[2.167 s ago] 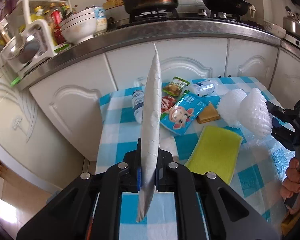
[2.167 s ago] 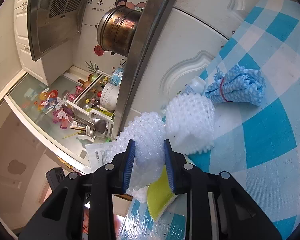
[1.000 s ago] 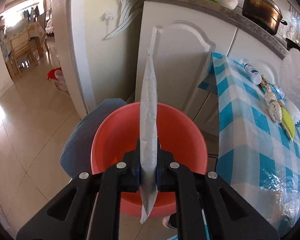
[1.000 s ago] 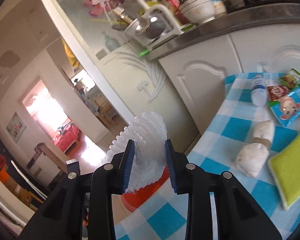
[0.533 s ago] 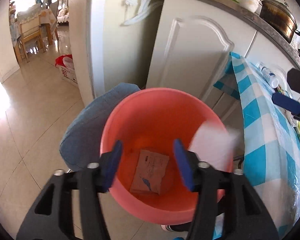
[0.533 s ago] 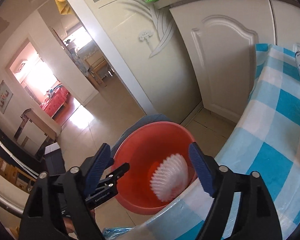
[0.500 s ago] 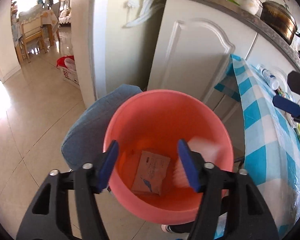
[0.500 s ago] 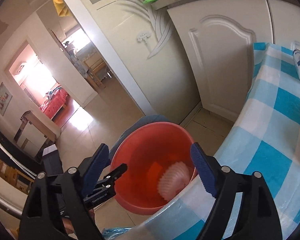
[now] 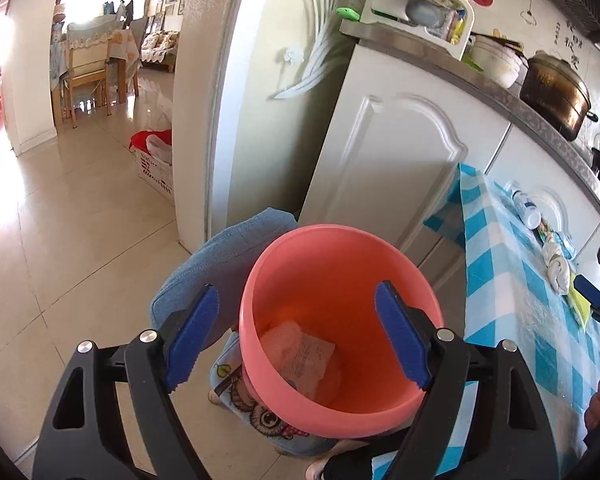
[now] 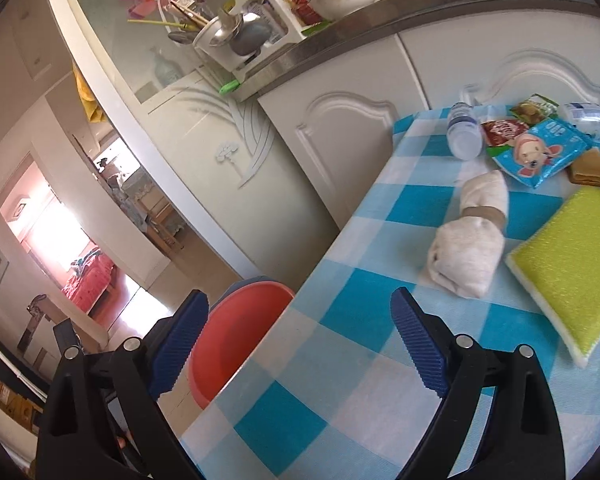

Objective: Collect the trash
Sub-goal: 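Move both tools back over the remaining items on the table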

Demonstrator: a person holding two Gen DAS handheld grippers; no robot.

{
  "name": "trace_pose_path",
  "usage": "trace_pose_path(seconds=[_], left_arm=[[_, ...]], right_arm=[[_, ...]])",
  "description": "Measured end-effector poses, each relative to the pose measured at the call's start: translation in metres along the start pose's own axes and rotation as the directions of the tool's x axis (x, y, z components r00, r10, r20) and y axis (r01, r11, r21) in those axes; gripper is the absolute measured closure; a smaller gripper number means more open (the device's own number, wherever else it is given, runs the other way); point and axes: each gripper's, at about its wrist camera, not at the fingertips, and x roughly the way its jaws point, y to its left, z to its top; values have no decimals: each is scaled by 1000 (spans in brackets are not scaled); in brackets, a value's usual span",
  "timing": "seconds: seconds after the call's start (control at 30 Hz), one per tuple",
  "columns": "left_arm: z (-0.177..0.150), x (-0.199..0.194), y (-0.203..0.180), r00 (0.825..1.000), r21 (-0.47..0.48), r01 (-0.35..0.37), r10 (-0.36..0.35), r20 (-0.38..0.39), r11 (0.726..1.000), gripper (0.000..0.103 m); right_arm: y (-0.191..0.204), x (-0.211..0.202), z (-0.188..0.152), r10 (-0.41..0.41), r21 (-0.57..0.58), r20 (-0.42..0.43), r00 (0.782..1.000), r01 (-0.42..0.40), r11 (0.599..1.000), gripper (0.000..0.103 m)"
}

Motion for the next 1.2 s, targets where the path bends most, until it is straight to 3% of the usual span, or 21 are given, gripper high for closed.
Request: trace_pose_path(seconds=[0.23, 0.57, 0.93, 1.2], left_arm=[[9, -19, -39, 998, 93, 25, -20, -56, 995, 19], [10, -39, -108, 989, 179, 135, -122, -82, 975, 18], [13, -45, -182, 974, 232, 220, -200, -106, 948, 17], [38, -38, -254, 955, 293, 296, -279, -99, 909, 14]], right_arm=[[-23, -29, -6, -9, 18, 65, 998, 8, 1000, 10], [-67, -71, 1, -13, 112, 164, 986, -5, 994, 9], [-143, -127, 15, -81, 279, 293, 953, -4, 960, 9], [-191, -155, 17, -130, 394, 344, 930, -18, 919, 8]])
